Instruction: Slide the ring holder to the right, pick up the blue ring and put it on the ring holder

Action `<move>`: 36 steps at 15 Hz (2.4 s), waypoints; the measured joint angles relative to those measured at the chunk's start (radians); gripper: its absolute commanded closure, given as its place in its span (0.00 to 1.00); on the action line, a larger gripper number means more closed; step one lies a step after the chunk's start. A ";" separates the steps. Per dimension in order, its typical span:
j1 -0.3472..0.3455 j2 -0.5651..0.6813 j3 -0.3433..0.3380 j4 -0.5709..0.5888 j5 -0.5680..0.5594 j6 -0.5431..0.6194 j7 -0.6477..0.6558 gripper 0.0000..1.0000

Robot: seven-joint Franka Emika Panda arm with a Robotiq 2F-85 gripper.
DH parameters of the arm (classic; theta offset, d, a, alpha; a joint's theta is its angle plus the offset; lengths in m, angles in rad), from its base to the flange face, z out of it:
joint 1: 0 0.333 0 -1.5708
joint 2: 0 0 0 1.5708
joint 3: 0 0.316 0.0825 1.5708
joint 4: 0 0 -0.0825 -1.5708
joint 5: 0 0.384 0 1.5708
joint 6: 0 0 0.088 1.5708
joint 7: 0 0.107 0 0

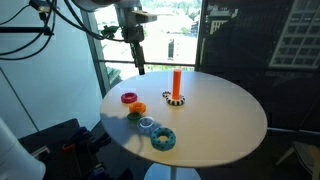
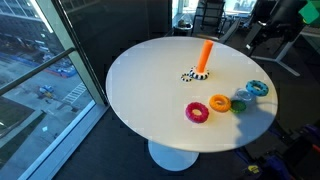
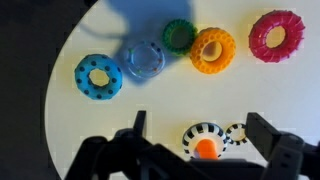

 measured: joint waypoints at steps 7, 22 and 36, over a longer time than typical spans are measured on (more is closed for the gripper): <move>0.000 0.066 0.009 0.018 -0.021 0.119 0.091 0.00; 0.021 0.367 -0.027 0.287 -0.248 0.187 0.413 0.00; 0.132 0.608 -0.121 0.497 -0.274 0.187 0.469 0.00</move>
